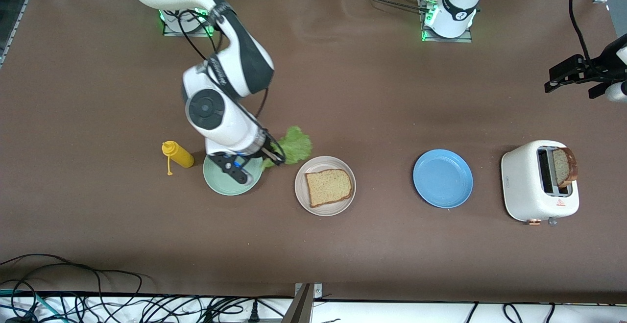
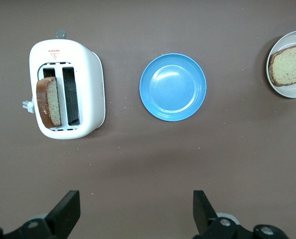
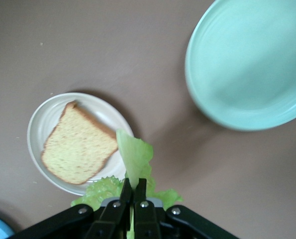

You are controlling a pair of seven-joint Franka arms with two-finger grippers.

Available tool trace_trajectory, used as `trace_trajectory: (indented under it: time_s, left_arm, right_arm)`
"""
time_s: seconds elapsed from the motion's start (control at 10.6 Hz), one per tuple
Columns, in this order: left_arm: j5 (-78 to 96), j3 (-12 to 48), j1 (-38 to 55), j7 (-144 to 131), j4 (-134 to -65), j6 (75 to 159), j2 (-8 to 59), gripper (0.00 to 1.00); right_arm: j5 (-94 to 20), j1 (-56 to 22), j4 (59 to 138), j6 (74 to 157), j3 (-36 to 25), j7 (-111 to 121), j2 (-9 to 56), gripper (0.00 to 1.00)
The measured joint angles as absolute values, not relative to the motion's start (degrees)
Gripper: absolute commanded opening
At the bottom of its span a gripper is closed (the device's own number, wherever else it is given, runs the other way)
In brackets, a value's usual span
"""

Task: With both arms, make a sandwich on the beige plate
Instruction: 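Lift the lettuce and carry it over the beige plate with the right gripper, then lower the lettuce onto the toast and open the right gripper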

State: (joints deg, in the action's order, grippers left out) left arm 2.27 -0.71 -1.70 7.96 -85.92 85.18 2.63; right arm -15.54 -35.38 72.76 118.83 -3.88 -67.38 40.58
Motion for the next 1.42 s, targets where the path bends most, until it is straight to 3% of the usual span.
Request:
trace_trajectory:
  time_s: [0.38,0.57,0.66,0.76,0.85,1.23,1.42]
  left_arm:
    - [2.27,-0.59,-1.52,7.96,-85.88,85.19,2.72,1.00]
    - [2.27,-0.59,-1.49,7.96,-85.88,85.19,2.74,1.00]
    - [2.27,-0.59,-1.49,7.96,-85.88,85.19,2.74,1.00]
    - [2.27,-0.59,-1.49,7.96,-85.88,85.19,2.75,1.00]
    - [2.27,-0.60,-1.49,7.96,-85.88,85.19,2.75,1.00]
    - [2.27,-0.61,-1.51,7.96,-85.88,85.19,2.77,1.00]
    - [2.27,-0.61,-1.51,7.96,-85.88,85.19,2.94,1.00]
  right_arm:
    - [-16.02,-38.37,72.71,137.60,-3.91,-76.37,47.17,0.00]
    - [-16.06,-38.44,72.67,142.79,-3.63,-79.11,48.84,0.04]
    - [-16.06,-38.50,72.66,144.02,-3.26,-79.59,49.64,0.27]
    - [-16.06,-38.77,72.67,145.10,-2.84,-79.90,50.56,0.87]
    - [-16.06,-39.17,72.67,145.68,-2.76,-80.06,51.17,0.98]
    - [-15.89,-39.35,71.97,145.19,-3.08,-79.98,51.25,1.00]
    - [-12.53,-39.18,70.98,138.53,-4.17,-78.59,49.52,1.00]
